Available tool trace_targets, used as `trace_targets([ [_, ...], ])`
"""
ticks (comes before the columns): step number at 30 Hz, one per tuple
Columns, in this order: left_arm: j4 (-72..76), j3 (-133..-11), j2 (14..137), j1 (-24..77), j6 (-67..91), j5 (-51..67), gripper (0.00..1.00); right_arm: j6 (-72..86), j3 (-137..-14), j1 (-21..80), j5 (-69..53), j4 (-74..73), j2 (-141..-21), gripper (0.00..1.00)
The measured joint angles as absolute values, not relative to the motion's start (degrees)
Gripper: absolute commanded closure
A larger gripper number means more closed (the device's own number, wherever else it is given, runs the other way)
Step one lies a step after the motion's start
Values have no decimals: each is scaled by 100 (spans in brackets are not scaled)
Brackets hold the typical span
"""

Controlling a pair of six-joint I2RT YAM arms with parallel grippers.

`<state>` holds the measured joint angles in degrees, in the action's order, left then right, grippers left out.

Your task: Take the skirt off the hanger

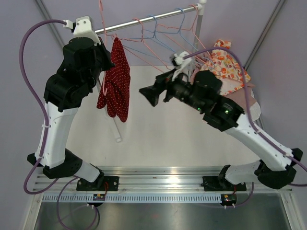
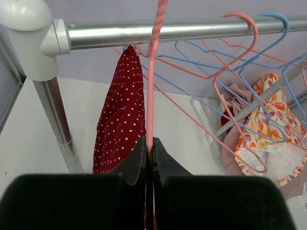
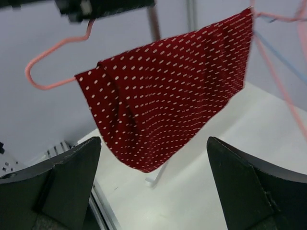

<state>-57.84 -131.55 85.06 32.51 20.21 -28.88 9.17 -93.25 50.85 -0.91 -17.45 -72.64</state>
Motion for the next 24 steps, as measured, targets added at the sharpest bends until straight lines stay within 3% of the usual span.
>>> trace_targets([
  [4, -5787, -13155, 8521, 3258, 2062, -2858, 100, 821, -9450, 5824, 259, -1743, -8058, 1],
  [13, -5780, -13037, 8381, 3258, 2145, -2733, 100, 1087, -9524, 6272, 539, -1540, -9094, 2],
  [16, -5776, -12934, 8243, 3258, 2204, -2670, 100, 1153, -9588, 6370, 604, -1402, -9301, 35],
  [17, -5771, -12905, 8206, 3258, 2217, -2655, 100, 1186, -9601, 6381, 639, -1356, -9360, 49],
  [18, -5767, -12873, 8160, 3258, 2235, -2639, 100, 1192, -9607, 6388, 666, -1297, -9406, 69],
  [21, -5745, -12816, 8060, 3258, 2257, -2606, 100, 1243, -9607, 6386, 718, -1162, -9463, 100],
  [24, -5721, -12750, 7953, 3258, 2268, -2598, 100, 1243, -9579, 6388, 812, -1013, -9441, 100],
])
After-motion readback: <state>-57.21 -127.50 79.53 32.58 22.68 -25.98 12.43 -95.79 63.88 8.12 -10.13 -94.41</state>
